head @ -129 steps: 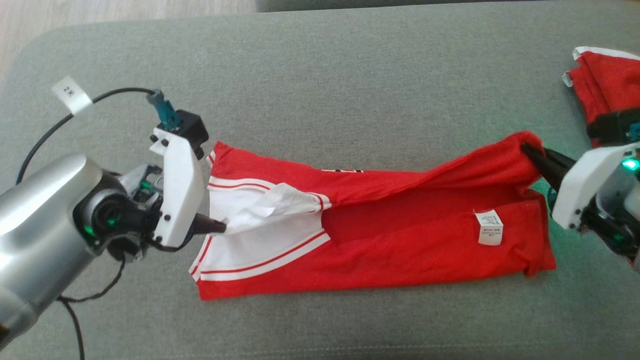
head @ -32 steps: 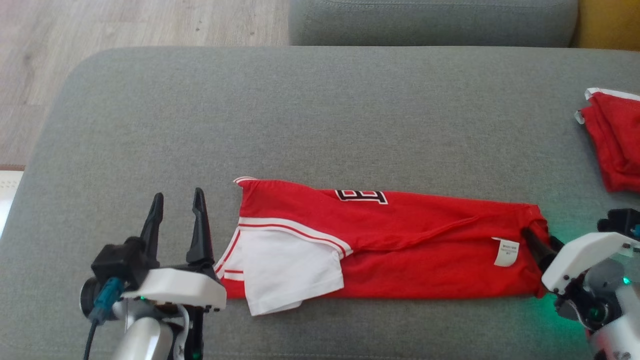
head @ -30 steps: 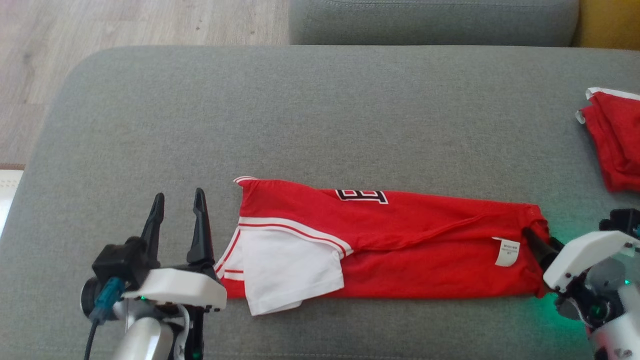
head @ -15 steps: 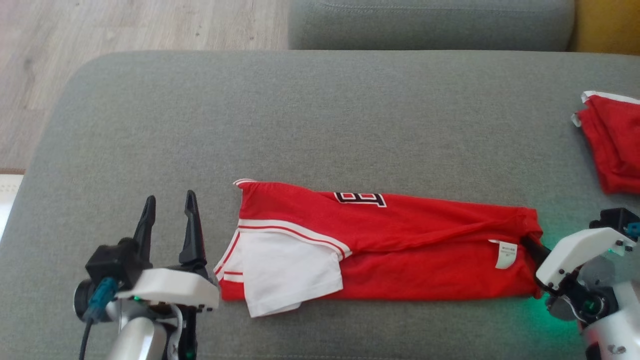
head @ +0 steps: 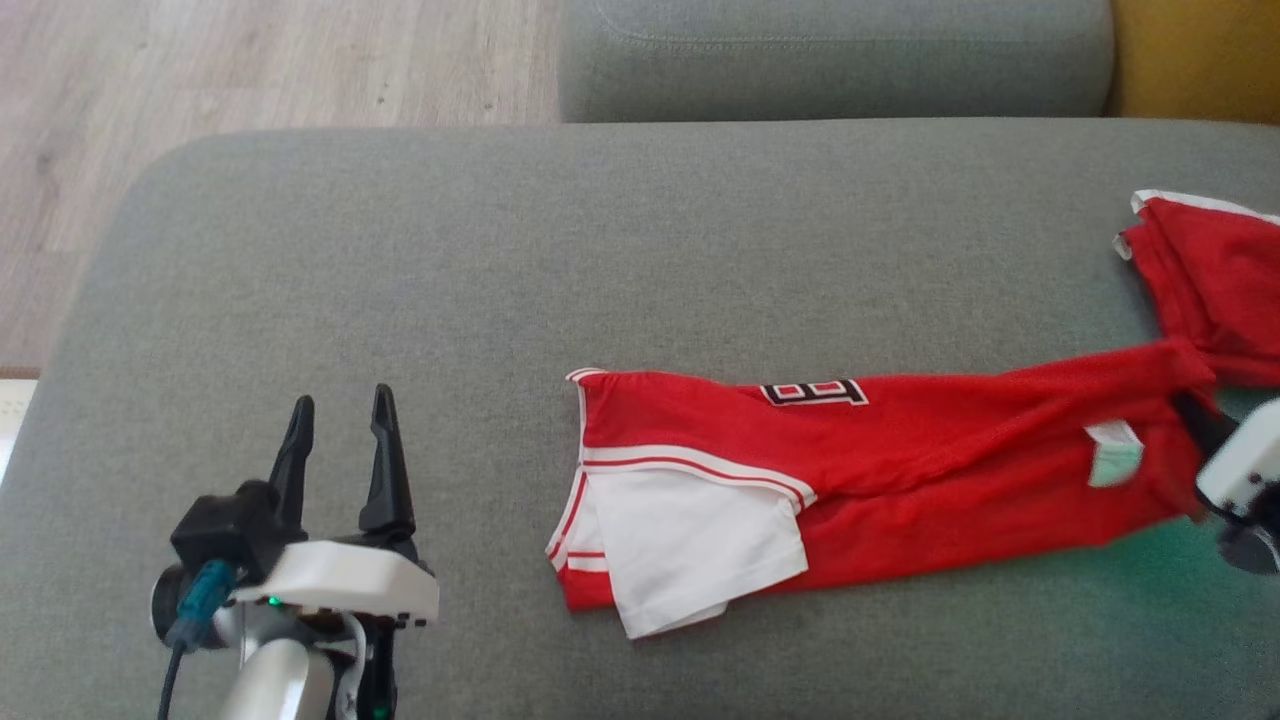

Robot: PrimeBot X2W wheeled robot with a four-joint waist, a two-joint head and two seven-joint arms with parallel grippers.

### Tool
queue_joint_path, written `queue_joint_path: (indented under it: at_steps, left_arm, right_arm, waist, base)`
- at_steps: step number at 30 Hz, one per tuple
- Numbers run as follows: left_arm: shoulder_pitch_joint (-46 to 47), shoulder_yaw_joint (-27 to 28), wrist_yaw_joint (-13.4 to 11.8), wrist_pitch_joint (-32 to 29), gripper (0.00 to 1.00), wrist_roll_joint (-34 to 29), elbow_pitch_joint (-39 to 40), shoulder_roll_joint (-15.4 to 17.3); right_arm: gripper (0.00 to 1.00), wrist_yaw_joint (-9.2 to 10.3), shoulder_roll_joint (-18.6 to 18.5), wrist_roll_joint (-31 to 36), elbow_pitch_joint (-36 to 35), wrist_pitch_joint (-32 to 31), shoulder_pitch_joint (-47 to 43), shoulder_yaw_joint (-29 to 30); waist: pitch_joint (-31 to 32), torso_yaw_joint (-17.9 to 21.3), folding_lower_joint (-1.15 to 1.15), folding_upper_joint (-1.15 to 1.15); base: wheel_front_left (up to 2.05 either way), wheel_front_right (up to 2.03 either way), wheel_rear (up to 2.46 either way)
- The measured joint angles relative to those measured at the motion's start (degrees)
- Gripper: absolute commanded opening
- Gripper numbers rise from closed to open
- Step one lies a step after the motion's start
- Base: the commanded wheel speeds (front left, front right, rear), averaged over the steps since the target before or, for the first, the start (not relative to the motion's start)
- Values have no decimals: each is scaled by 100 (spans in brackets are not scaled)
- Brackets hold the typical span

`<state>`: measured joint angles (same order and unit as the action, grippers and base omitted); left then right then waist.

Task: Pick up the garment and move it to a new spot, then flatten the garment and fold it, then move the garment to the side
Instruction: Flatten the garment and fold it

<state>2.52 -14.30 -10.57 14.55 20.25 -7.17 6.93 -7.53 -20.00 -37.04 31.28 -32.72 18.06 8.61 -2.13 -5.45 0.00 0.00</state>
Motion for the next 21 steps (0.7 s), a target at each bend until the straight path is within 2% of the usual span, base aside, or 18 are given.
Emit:
queue_joint_path:
  at_steps: [7,12,16,21]
  left_arm:
    - [-21,34,58,0,100,0,-75,-10]
    - [-25,51,154,0,100,0,-165,-15]
    - [-29,51,159,-1,100,0,-212,-16]
    - [-29,43,209,-1,100,-1,-238,-27]
  right_arm:
    - [0,0,517,-773,-1073,-447,-131,-81]
    - [0,0,1125,-1493,-1836,-884,-497,-255]
    - [0,0,1573,-1851,-2012,-967,-611,-326]
    - [0,0,1678,-2372,-1770,-702,-603,-578]
  waist:
    - [135,-48,0,0]
    - [201,-200,0,0]
    - [226,-389,0,0]
    - [216,-688,0,0]
  base:
    - [0,0,0]
    - [0,0,0]
    - [0,0,0]
    - [0,0,0]
